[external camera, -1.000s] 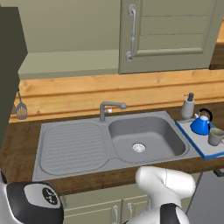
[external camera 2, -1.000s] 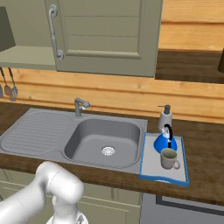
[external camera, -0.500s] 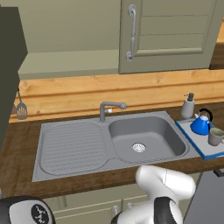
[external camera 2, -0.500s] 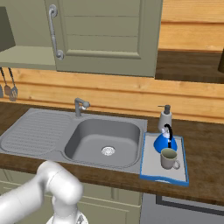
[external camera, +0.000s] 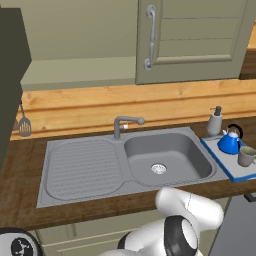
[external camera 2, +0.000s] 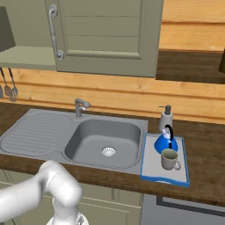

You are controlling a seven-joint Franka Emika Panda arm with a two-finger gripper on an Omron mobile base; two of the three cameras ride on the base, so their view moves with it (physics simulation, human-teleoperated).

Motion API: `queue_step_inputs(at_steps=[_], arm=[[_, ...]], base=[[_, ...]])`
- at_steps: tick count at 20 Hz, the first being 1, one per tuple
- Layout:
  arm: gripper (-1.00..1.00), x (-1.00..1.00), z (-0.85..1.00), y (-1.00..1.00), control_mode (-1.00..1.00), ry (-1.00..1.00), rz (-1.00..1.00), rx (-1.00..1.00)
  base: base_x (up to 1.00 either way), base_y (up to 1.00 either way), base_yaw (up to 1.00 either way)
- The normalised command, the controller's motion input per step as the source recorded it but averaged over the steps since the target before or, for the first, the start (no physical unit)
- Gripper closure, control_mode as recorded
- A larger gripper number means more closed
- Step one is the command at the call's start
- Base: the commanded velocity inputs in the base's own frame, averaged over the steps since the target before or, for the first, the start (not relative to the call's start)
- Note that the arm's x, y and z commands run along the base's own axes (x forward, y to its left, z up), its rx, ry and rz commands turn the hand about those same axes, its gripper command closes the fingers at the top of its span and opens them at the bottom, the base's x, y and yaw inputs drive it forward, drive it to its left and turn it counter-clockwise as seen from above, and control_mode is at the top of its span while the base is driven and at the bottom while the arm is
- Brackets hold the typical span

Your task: Pick the kettle from the counter and place it on the tray. Then pick the mug from the cabinet and place it on the tray. Then close the cabinet doors.

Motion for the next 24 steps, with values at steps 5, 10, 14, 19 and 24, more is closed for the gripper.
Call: queue_step_inputs(at_steps=[5,10,14,19,24], arm=[[-1.0,-0.04,-0.44,0.37,-1.0,0.13,-0.06,0.18],[-1.0,0.01,-0.31,0.28,-1.0,0.13,-0.07,0.23],[-1.0,0.04,-0.38,0.27,-1.0,0.14,-0.08,0.22],[-1.0,0.02,-0.36,0.33,-1.0,0.12,-0.09,0.21],[-1.0,0.05,-0.25,0.33,-1.0,0.11,-0.1,0.2]], base=[[0.0,0.0,0.0],[0.0,0.0,0.0],[0.0,0.0,0.0],[0.0,0.0,0.0],[0.0,0.0,0.0]])
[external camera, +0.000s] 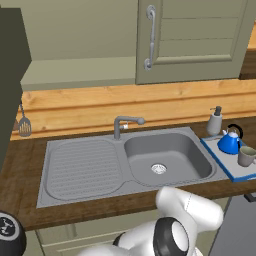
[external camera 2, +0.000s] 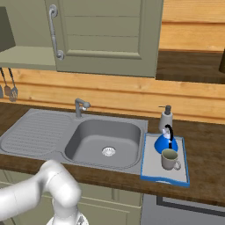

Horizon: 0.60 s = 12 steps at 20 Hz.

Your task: Pick the kettle from the counter and place it on the tray. Then pick the mug from the cabinet and place it on the tray. Then close the cabinet doors.

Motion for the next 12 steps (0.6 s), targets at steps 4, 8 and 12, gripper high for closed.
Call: queue_step_inputs(at_steps=[4,8,12], arm=[[-1.0,0.0,-0.26,0.26,-1.0,0.1,-0.09,0.2],[-1.0,0.0,-0.14,0.18,-1.0,0.06,-0.1,0.19],[-1.0,0.0,-0.04,0.08,-1.0,0.05,-0.11,0.18]], base=[[0.0,0.0,0.0],[0.0,0.0,0.0],[0.0,0.0,0.0]])
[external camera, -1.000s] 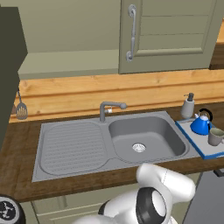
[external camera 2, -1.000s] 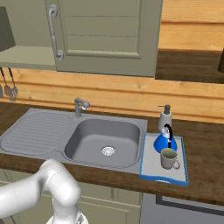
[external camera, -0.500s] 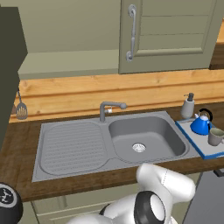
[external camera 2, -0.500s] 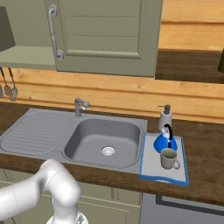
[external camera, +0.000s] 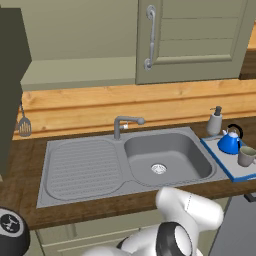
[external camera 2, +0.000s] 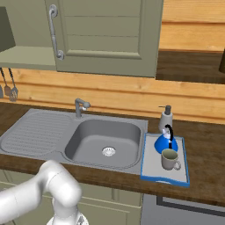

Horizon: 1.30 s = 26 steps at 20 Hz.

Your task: Pick the kettle from the counter and place it on the tray. Then pick the mug from the cabinet and place it on the tray. Then close the cabinet doors.

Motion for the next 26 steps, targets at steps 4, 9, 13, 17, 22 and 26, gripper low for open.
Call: queue_step_inputs(at_steps=[4,9,13,17,22,26], arm=[[-1.0,0.09,0.0,0.01,-1.0,0.03,-0.13,0.16],[-1.0,0.27,0.0,-0.04,-1.0,0.06,-0.15,0.15],[-1.0,0.28,0.0,-0.26,-1.0,0.08,-0.15,0.14],[-1.0,0.34,0.0,-0.41,-1.0,0.09,-0.15,0.14],[-1.0,0.41,0.0,-0.52,-1.0,0.09,-0.14,0.14],[-1.0,0.5,0.0,-0.6,-1.0,0.05,-0.14,0.14]], base=[[0.0,0.0,0.0],[0.0,0.0,0.0],[0.0,0.0,0.0],[0.0,0.0,0.0],[0.0,0.0,0.0],[0.0,0.0,0.0]])
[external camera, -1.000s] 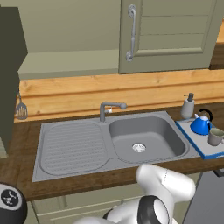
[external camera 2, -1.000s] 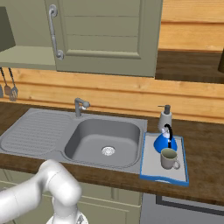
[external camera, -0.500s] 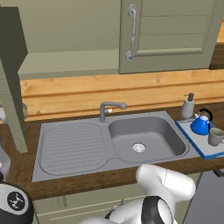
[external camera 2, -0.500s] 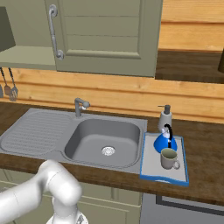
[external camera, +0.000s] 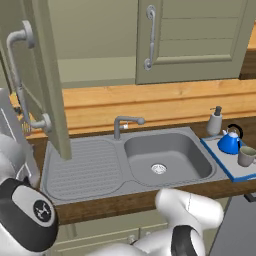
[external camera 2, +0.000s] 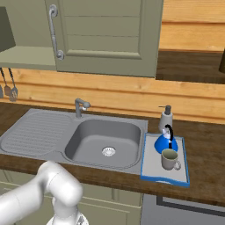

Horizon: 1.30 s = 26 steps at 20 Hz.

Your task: Pick the kettle from the counter and place it on the tray. Then pick the mug from the cabinet and place it on the tray. Then close the cabinet doors.

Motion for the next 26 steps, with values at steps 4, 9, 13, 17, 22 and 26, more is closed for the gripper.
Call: queue_step_inputs(at_steps=[4,9,13,17,22,26], arm=[[-1.0,0.57,0.0,-0.59,-1.0,0.08,-0.11,0.13],[-1.0,0.58,0.01,-0.6,-1.0,0.1,-0.1,0.12],[-1.0,0.52,0.0,-0.67,-1.0,0.04,-0.1,0.12],[-1.0,0.57,0.0,-0.68,-1.0,0.01,-0.09,0.12],[-1.0,0.68,0.02,-0.55,-1.0,0.0,-0.04,0.07],[-1.0,0.8,0.0,-0.49,-1.0,0.0,0.0,0.04]], base=[[0.0,0.0,0.0],[0.0,0.0,0.0],[0.0,0.0,0.0],[0.0,0.0,0.0],[0.0,0.0,0.0],[0.0,0.0,0.0]])
